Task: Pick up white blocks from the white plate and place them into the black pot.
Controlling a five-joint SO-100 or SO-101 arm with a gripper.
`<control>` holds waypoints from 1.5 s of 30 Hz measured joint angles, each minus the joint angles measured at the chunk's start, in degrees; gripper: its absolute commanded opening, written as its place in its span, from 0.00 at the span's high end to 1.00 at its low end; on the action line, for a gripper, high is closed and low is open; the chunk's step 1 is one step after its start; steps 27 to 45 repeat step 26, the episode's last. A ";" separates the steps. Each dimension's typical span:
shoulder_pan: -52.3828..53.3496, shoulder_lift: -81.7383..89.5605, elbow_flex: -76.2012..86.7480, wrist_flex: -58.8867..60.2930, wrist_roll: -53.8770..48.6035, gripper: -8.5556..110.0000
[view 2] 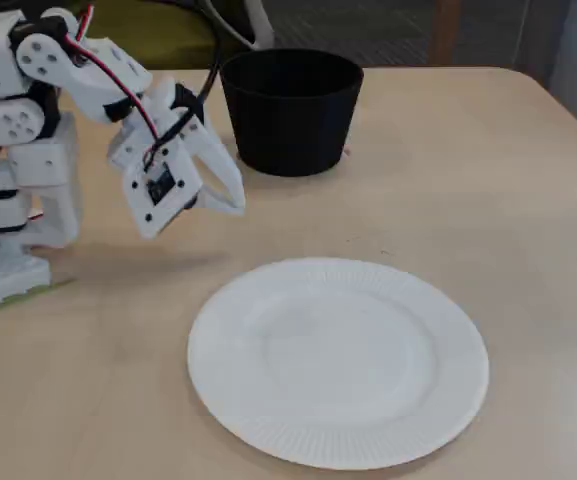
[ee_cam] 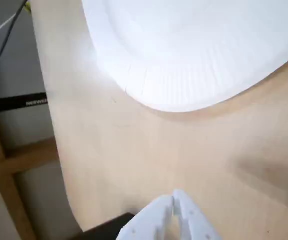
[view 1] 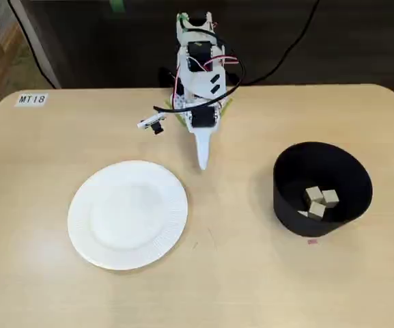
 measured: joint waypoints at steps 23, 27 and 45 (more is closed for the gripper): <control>-0.44 0.00 0.00 -0.53 0.62 0.95; -0.44 0.00 0.00 -0.53 0.62 0.95; -0.44 0.00 0.00 -0.53 0.62 0.95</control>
